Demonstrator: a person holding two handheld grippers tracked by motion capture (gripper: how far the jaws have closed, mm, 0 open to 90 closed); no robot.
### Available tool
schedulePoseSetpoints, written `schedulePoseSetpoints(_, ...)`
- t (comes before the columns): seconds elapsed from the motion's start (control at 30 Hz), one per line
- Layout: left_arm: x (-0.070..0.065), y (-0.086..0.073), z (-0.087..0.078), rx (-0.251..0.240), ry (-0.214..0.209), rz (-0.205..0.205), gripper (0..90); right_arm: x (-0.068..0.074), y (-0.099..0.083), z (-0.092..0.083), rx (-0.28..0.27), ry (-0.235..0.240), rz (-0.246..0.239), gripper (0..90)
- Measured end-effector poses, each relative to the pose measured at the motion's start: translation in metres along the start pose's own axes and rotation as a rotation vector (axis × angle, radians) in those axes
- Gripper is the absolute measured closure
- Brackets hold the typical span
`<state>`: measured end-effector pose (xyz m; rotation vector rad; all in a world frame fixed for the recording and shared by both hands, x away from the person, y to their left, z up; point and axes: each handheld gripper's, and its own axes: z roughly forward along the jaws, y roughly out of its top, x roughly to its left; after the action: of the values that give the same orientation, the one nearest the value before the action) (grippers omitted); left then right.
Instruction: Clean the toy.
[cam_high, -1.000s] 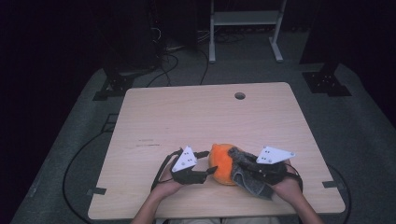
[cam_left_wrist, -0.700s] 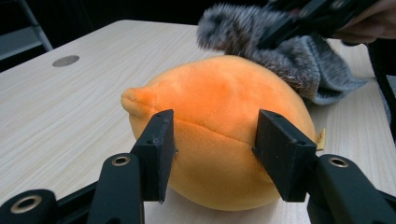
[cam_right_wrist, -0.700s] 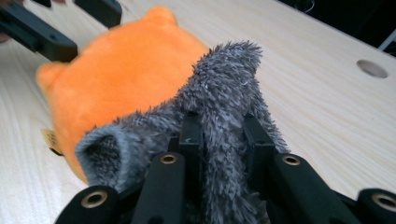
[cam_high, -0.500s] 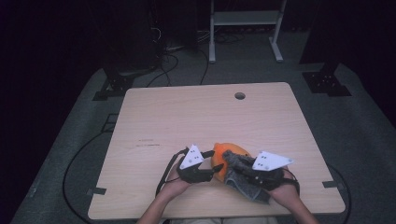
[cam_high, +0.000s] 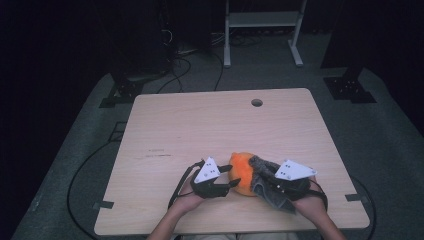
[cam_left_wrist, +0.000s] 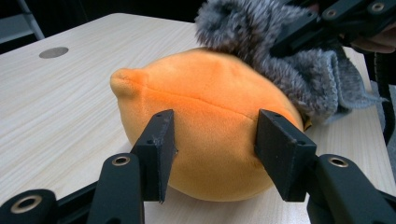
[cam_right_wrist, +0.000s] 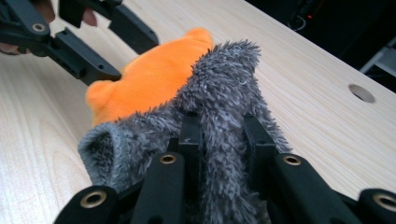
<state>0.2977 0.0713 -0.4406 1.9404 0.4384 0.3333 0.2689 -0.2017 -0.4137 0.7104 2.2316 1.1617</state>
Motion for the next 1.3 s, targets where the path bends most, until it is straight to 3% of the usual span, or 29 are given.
schedulePoseSetpoints(0.03, 0.000, 0.000, 0.000, 0.000, 0.000, 0.000, 47.1, 0.000, 0.000, 0.000, 0.000, 0.000, 0.000, 72.7)
schedulePoseSetpoints(0.13, -0.001, 0.002, 0.002, -0.010, 0.011, -0.009, 46.6, 0.009, 0.005, -0.005, -0.049, 0.076, -0.004, 72.6)
schedulePoseSetpoints(0.17, -0.001, 0.002, 0.002, -0.010, 0.011, -0.009, 46.5, 0.009, 0.005, -0.005, -0.049, 0.076, -0.004, 72.6)
schedulePoseSetpoints(0.2, 0.000, 0.002, 0.002, 0.008, 0.026, 0.000, 46.3, 0.018, 0.008, -0.002, -0.050, 0.113, -0.030, 71.9)
schedulePoseSetpoints(0.27, 0.001, 0.000, 0.001, 0.019, 0.028, -0.010, 45.3, 0.017, 0.005, 0.002, -0.040, 0.122, -0.028, 72.0)
schedulePoseSetpoints(0.3, 0.001, 0.000, 0.001, 0.019, 0.028, -0.010, 44.9, 0.017, 0.005, 0.002, -0.040, 0.122, -0.028, 72.0)
schedulePoseSetpoints(0.47, 0.005, -0.003, 0.001, 0.022, 0.026, -0.021, 42.7, -0.015, -0.013, -0.004, 0.007, 0.007, 0.066, 72.6)
schedulePoseSetpoints(0.53, 0.005, -0.002, 0.001, 0.023, 0.026, -0.025, 41.6, -0.015, -0.012, -0.009, -0.015, 0.019, 0.074, 72.7)
schedulePoseSetpoints(0.6, 0.004, -0.002, 0.003, 0.024, 0.025, -0.028, 39.9, -0.007, -0.006, -0.009, -0.045, 0.069, 0.065, 72.6)
schedulePoseSetpoints(0.7, 0.004, -0.003, 0.004, 0.030, 0.030, -0.031, 39.4, 0.006, 0.000, -0.003, -0.042, 0.107, 0.022, 72.3)
schedulePoseSetpoints(0.73, 0.005, -0.005, 0.003, 0.042, 0.033, -0.019, 39.5, 0.012, 0.002, 0.002, -0.021, 0.107, -0.025, 72.1)
schedulePoseSetpoints(0.8, 0.005, -0.005, 0.003, 0.034, 0.031, -0.025, 40.0, 0.007, 0.000, 0.003, -0.017, 0.114, -0.010, 72.3)
schedulePoseSetpoints(0.9, 0.004, -0.004, 0.003, 0.032, 0.030, -0.022, 40.4, -0.002, -0.004, 0.002, 0.006, 0.078, 0.007, 72.3)
schedulePoseSetpoints(0.93, 0.003, -0.005, 0.004, 0.027, 0.023, -0.023, 40.5, -0.012, -0.010, 0.001, 0.027, 0.066, 0.046, 72.2)
schedulePoseSetpoints(1.0, 0.004, -0.005, 0.005, 0.024, 0.017, -0.030, 40.2, -0.018, -0.013, 0.001, 0.041, 0.050, 0.070, 72.3)
schedulePoseSetpoints(1.2, 0.006, -0.003, 0.004, 0.022, -0.009, -0.088, 32.5, -0.018, -0.013, 0.003, 0.055, 0.079, 0.082, 72.3)
schedulePoseSetpoints(1.3, 0.003, -0.002, 0.004, 0.024, -0.004, -0.058, 35.4, -0.022, -0.009, 0.000, 0.058, 0.097, 0.095, 72.2)
